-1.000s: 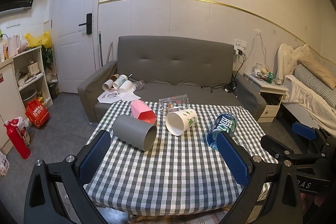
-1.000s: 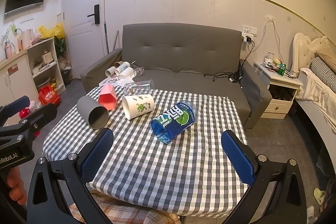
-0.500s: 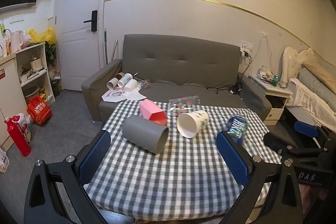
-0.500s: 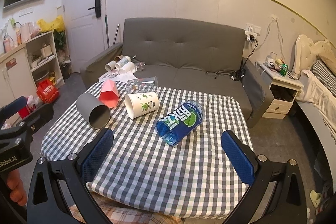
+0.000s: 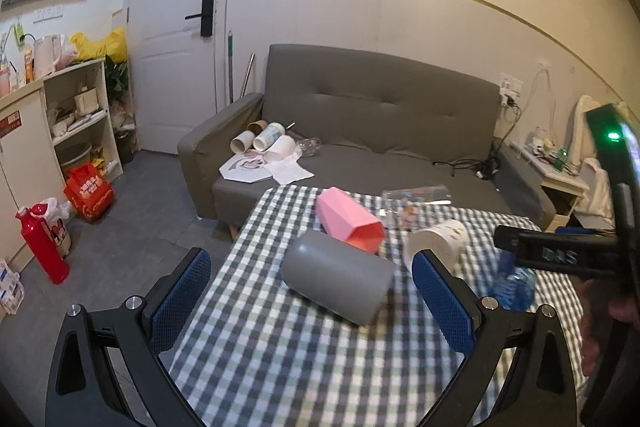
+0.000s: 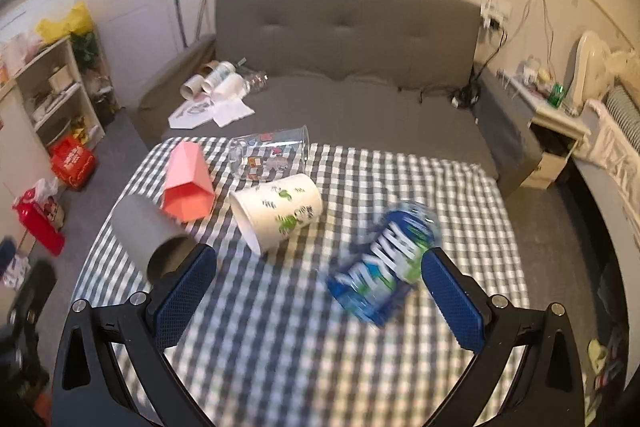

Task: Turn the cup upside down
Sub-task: 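Reach the right tool to the white leaf-print cup and grasp its body, then lift the white cup with the right tool and rotate it rim-down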

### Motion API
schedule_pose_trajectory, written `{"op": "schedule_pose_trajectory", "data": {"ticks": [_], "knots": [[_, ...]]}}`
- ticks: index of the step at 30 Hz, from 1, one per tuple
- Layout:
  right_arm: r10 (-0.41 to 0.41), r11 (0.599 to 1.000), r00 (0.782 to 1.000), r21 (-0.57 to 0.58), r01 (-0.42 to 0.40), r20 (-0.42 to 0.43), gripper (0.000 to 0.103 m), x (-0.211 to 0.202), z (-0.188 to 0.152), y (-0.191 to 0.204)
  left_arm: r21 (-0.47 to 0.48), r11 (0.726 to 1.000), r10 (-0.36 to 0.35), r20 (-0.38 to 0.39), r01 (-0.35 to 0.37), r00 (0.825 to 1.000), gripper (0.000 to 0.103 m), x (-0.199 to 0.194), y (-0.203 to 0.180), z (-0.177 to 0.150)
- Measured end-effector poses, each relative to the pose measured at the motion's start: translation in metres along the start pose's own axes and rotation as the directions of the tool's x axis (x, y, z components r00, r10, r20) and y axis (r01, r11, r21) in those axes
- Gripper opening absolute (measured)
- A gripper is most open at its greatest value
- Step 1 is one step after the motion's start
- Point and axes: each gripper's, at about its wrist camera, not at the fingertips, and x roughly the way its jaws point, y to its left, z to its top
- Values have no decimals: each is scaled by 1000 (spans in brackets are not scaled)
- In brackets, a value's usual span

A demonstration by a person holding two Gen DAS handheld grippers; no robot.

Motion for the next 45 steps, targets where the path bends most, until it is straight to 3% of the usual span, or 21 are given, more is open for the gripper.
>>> {"op": "schedule_pose_trajectory", "data": {"ticks": [11,20,22,27,34,40,45], "knots": [[33,990,975,143,0,-222,99,125,45,23,-66,997,36,-67,-40,997,103,56,26,8],[124,974,935,223,-50,-333,97,159,38,21,-72,997,33,-116,-42,993,103,65,26,-4],[138,973,929,220,-64,-342,84,157,33,20,-71,997,35,-119,-43,992,103,63,25,-4],[155,978,936,181,-100,-316,84,132,20,17,-68,997,28,-124,-36,992,103,55,21,-4],[154,987,951,-5,-161,-270,84,62,-24,28,-75,997,19,-151,-31,988,103,34,15,-12],[132,973,971,-159,-165,-199,84,11,-69,35,-68,998,3,-200,-17,980,103,16,3,-24],[131,968,972,-186,-168,-194,84,-7,-97,26,-32,999,-12,-242,4,970,103,10,-14,-35]]}}
